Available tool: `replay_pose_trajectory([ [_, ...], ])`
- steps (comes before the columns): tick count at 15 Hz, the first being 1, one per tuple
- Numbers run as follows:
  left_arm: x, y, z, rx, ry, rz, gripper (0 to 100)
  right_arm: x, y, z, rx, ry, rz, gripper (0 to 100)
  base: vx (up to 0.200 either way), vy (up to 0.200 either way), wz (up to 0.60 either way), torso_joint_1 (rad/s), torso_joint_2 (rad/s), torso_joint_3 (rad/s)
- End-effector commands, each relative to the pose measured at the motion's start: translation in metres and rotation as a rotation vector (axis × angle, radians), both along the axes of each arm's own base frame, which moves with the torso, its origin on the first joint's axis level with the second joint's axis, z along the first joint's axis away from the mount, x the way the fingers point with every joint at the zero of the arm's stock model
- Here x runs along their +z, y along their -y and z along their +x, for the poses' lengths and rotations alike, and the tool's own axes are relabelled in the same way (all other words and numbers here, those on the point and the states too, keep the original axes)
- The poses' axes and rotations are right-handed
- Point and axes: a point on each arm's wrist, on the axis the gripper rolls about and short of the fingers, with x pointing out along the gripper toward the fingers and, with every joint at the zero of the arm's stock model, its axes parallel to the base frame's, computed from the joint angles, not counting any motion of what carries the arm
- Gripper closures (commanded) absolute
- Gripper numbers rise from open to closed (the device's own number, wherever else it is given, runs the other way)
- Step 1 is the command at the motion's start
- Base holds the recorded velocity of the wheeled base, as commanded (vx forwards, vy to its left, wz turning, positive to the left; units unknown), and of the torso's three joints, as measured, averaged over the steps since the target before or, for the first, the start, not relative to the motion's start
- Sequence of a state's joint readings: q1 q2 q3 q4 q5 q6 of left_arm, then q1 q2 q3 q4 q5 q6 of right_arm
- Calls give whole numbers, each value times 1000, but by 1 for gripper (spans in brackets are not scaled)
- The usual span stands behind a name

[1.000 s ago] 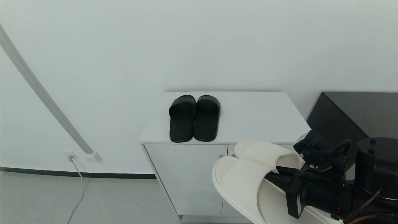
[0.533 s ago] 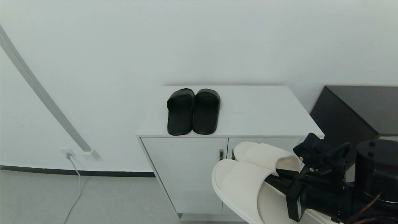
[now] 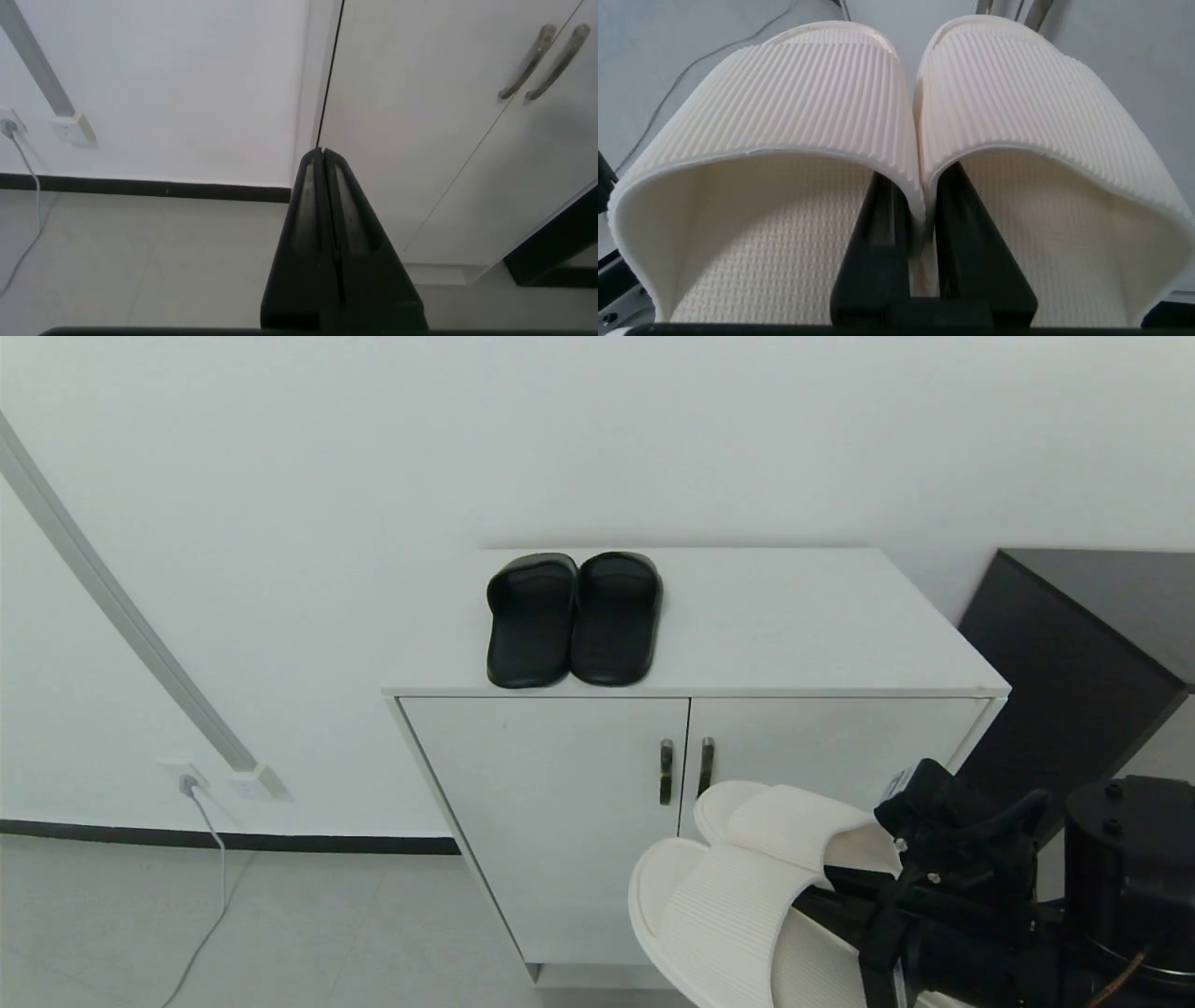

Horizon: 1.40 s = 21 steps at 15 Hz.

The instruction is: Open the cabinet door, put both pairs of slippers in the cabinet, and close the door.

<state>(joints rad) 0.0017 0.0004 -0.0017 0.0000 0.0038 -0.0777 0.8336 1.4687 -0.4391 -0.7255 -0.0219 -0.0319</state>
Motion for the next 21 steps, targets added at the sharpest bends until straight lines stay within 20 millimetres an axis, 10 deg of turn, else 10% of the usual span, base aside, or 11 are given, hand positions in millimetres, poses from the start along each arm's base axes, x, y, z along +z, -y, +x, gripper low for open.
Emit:
replay_pose_trajectory([
  [1,0,0,0,2,-1,-1,100,0,0,-1,3,-1,-1,100,0,0,0,-212,540,320],
  [9,0,0,0,2,-1,2,100,-7,1,-3,10,-21,-20,100,0,0,0,-184,505,319],
  [10,0,0,0,1,-1,2,0,-7,1,-3,10,-21,-20,100,0,0,0,-154,486,320],
  [21,0,0,0,1,-1,4,0,-9,0,-2,10,-27,-27,100,0,0,0,-97,461,354],
])
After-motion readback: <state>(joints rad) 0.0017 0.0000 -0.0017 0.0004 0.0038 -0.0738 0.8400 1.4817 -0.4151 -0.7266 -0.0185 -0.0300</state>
